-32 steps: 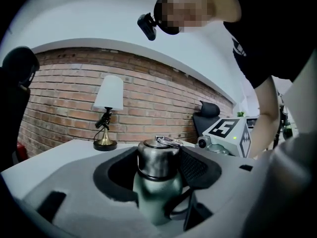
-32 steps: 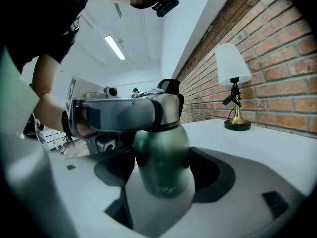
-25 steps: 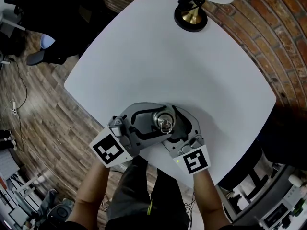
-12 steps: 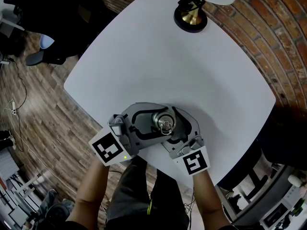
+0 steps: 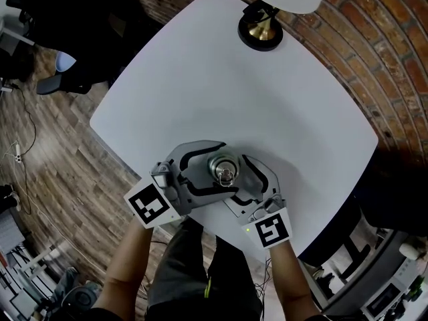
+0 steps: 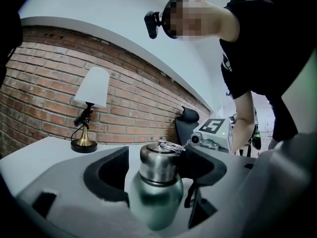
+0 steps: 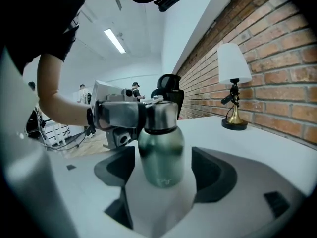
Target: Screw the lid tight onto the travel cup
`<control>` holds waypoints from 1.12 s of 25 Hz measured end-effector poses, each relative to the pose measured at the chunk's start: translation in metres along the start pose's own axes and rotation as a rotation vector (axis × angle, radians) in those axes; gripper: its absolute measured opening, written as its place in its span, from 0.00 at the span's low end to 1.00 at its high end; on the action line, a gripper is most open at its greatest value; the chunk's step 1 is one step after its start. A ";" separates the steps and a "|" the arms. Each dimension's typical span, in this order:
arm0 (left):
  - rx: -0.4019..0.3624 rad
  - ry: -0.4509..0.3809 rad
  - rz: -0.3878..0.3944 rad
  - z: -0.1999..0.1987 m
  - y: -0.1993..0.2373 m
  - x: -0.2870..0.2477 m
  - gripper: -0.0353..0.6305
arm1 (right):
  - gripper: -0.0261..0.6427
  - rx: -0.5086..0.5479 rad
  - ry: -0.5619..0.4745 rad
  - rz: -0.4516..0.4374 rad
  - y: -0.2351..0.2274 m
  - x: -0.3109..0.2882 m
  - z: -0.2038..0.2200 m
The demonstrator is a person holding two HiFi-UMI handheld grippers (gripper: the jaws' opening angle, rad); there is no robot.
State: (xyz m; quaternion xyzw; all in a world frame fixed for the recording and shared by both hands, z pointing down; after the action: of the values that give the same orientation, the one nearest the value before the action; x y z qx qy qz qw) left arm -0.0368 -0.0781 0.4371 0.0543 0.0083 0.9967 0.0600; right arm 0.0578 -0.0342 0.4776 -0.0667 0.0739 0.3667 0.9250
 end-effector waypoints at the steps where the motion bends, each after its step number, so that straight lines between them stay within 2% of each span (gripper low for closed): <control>1: 0.000 0.000 -0.006 -0.001 0.000 0.001 0.57 | 0.55 -0.004 0.005 0.004 0.000 0.003 -0.001; 9: -0.033 0.011 -0.040 -0.018 -0.008 0.010 0.57 | 0.55 -0.022 0.076 0.074 -0.006 0.044 -0.015; 10: -0.023 0.021 -0.063 -0.020 -0.009 0.015 0.57 | 0.55 -0.028 0.083 0.088 -0.005 0.049 -0.017; 13: 0.139 0.042 -0.208 -0.023 -0.018 0.033 0.57 | 0.55 -0.038 0.092 0.121 -0.004 0.064 -0.024; 14: 0.163 0.049 -0.242 -0.025 -0.021 0.039 0.57 | 0.55 -0.041 0.096 0.130 -0.002 0.069 -0.027; 17: 0.141 0.064 -0.310 -0.035 -0.027 0.053 0.56 | 0.55 -0.041 0.090 0.143 0.000 0.079 -0.034; 18: 0.131 0.063 -0.330 -0.039 -0.029 0.056 0.55 | 0.55 -0.044 0.084 0.144 0.002 0.081 -0.037; 20: 0.119 0.057 -0.363 -0.046 -0.034 0.059 0.42 | 0.55 -0.053 0.065 0.144 0.003 0.085 -0.045; 24: 0.106 0.060 -0.414 -0.063 -0.048 0.054 0.26 | 0.53 -0.101 0.011 0.167 0.006 0.096 -0.060; 25: 0.100 0.062 -0.422 -0.066 -0.051 0.052 0.19 | 0.48 -0.111 -0.002 0.181 0.006 0.099 -0.064; 27: 0.076 0.058 -0.440 -0.073 -0.054 0.046 0.15 | 0.27 -0.103 -0.028 0.212 0.000 0.104 -0.073; 28: 0.056 0.060 -0.453 -0.076 -0.054 0.045 0.14 | 0.26 -0.095 -0.039 0.223 -0.003 0.105 -0.077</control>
State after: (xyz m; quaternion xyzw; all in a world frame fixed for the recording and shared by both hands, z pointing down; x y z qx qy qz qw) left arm -0.0830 -0.0197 0.3653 0.0228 0.0498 0.9583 0.2804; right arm 0.1283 0.0201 0.3827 -0.0946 0.0452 0.4716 0.8755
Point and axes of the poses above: the fingertips, and each gripper's own axes: x backward along the fingers, y to its left, z out of its underside, the point moved 7 cm from there along x, backward along the fingers, and after that the axes turned 11 degrees about -y, right-handed, at the moved point
